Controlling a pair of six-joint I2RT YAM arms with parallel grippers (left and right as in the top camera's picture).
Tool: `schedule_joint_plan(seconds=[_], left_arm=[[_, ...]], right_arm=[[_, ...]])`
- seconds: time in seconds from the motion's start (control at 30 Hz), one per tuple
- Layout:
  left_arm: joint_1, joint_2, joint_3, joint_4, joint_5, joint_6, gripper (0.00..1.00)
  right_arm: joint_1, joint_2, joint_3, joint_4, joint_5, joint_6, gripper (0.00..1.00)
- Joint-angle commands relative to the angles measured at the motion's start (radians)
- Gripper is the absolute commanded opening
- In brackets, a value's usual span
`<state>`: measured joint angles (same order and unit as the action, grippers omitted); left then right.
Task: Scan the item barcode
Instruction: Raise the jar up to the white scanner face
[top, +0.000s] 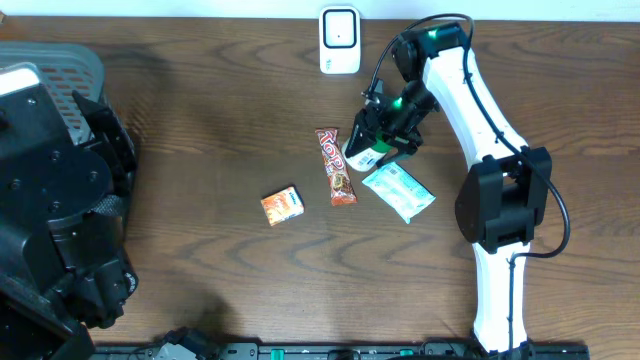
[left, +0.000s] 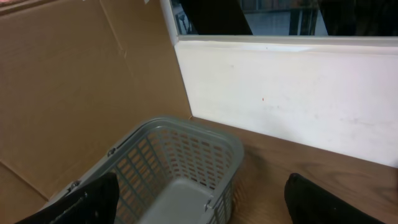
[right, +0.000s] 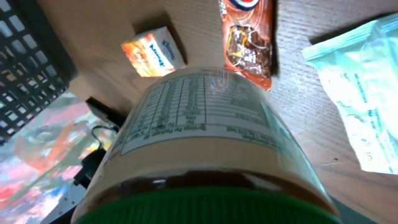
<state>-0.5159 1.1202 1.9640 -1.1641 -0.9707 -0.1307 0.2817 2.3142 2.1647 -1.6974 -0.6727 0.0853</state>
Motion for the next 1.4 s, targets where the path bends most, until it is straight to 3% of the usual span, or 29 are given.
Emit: schedule_joint_plan(seconds=[0.0,0.17,0.3,0.63,0.77,0.9,1.17,1.37], left_arm=[[0.004,-0.003,0.0,-0.003,-0.006,-0.006,0.85],[0.004,-0.003,0.0,-0.003,-0.006,-0.006,0.85],[0.004,-0.003,0.0,-0.003,-0.006,-0.006,0.85],[0.004,-0.003,0.0,-0.003,-0.006,-0.006,0.85],[0.004,-0.003,0.0,-0.003,-0.006,-0.006,0.85],[0.004,-0.003,0.0,-0.003,-0.006,-0.006,0.85],[0.004,-0.003,0.0,-0.003,-0.006,-0.006,0.85],[0.004,-0.003,0.0,-0.003,-0.006,-0.006,0.85]], right_arm=[[0.002,-0.034,-0.016,-0.002,-0.155,-0.012,0.55],[0.002,-0.034,-0.02,-0.002,-0.243,0.002,0.57],[0.002,-0.034,-0.021,-0.002,-0.284,0.034,0.65],[0.004,-0.034,-0.021,0.022,-0.383,0.013,0.58],[0.004,-0.034,-0.021,0.146,-0.373,-0.087,0.58],[0.002,-0.035,-0.018,0.296,-0.325,-0.081,0.48],[-0.002,-0.035,0.004,0.648,-0.261,0.009,0.5],[0.002,-0.035,0.005,0.896,0.068,0.05,0.53]])
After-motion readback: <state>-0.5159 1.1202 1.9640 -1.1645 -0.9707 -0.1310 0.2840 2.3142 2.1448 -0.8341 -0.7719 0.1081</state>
